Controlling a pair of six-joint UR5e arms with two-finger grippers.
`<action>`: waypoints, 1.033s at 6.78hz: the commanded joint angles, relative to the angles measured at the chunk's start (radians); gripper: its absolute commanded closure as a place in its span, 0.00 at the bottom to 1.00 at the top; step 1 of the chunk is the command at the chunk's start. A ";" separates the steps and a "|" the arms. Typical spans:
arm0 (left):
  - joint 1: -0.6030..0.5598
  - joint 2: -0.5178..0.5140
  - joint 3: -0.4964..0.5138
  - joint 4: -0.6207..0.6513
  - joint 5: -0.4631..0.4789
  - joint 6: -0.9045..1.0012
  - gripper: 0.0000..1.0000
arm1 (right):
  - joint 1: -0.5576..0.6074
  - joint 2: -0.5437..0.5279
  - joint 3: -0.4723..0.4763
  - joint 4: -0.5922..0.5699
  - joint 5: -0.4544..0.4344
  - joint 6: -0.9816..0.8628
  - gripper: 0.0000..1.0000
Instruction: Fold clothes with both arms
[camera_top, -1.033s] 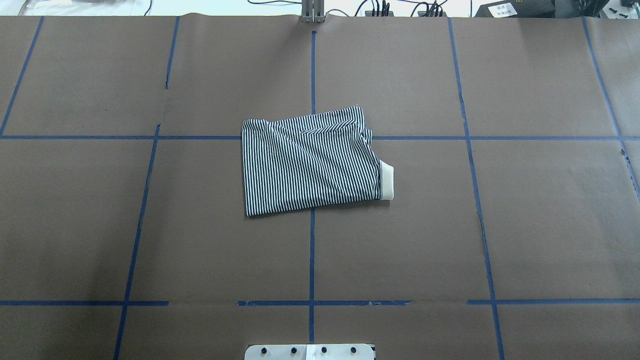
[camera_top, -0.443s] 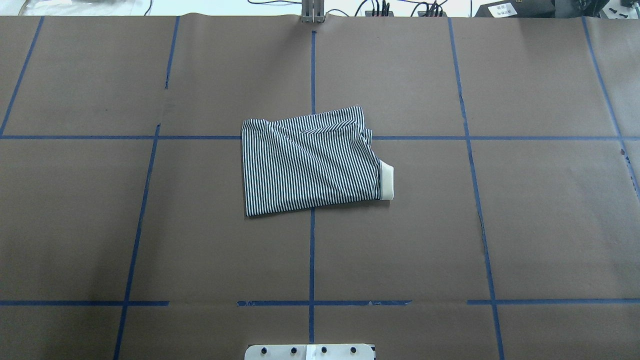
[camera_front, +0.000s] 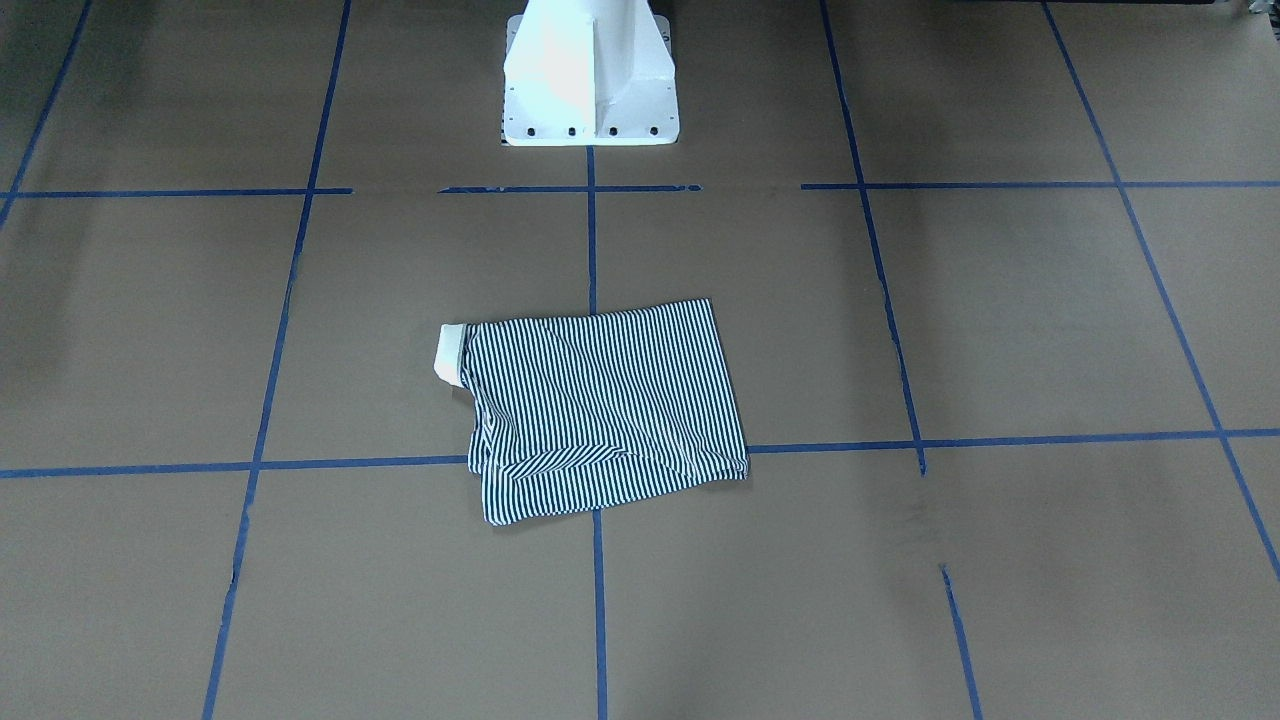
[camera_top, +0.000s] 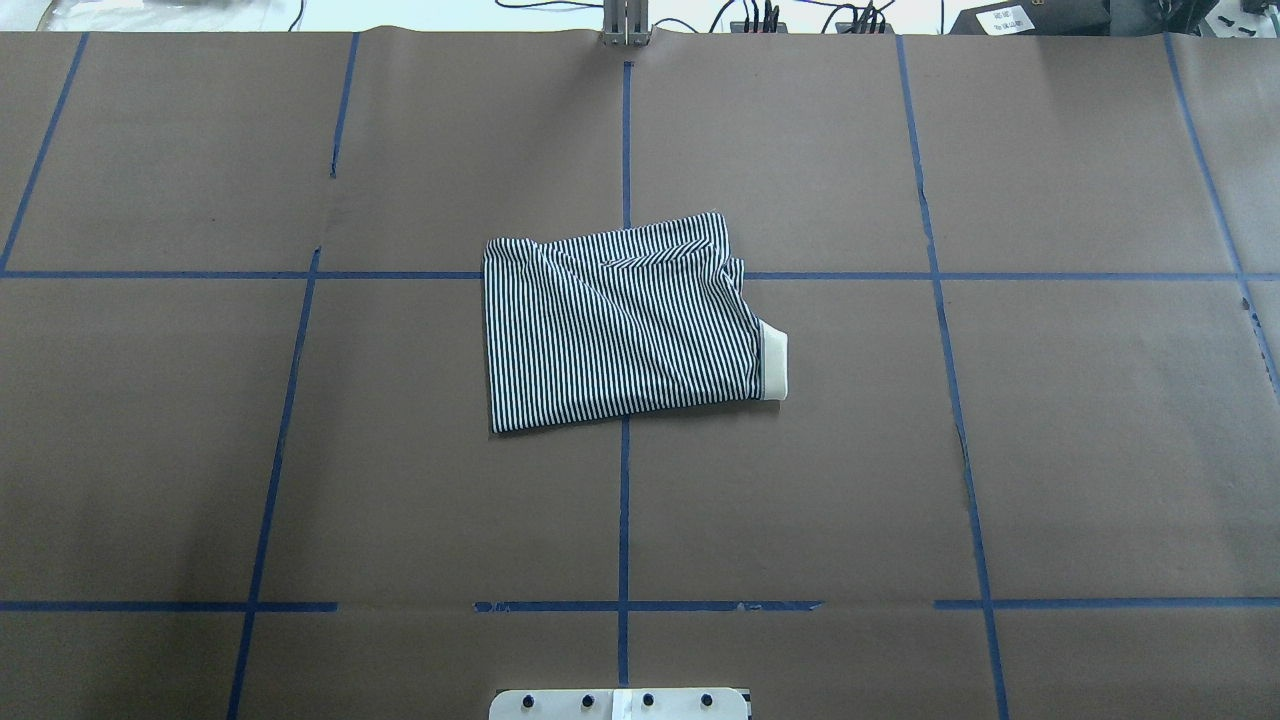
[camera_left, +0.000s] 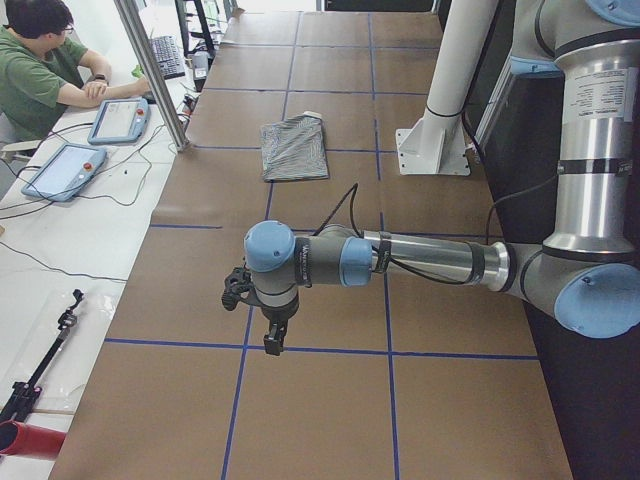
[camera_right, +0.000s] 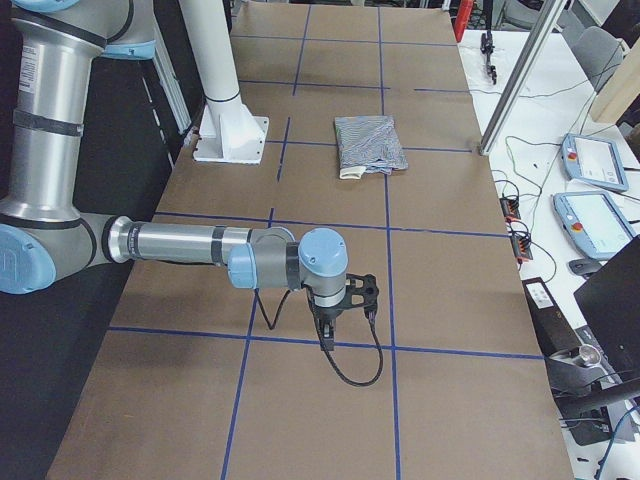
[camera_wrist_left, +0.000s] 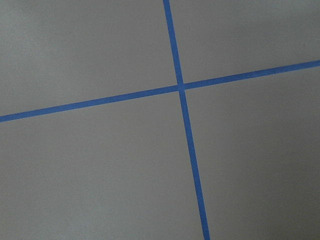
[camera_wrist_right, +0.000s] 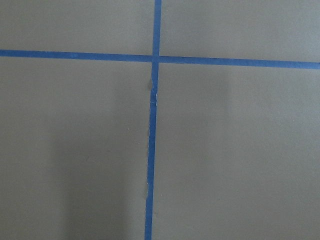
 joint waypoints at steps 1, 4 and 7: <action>0.000 0.002 0.004 0.002 0.003 -0.001 0.00 | 0.000 0.001 0.003 0.000 0.005 -0.003 0.00; 0.000 0.013 0.007 0.002 0.003 0.000 0.00 | 0.000 0.001 0.005 0.000 0.005 -0.004 0.00; -0.002 0.019 0.002 0.002 0.003 0.000 0.00 | 0.000 0.001 0.003 0.002 0.002 -0.012 0.00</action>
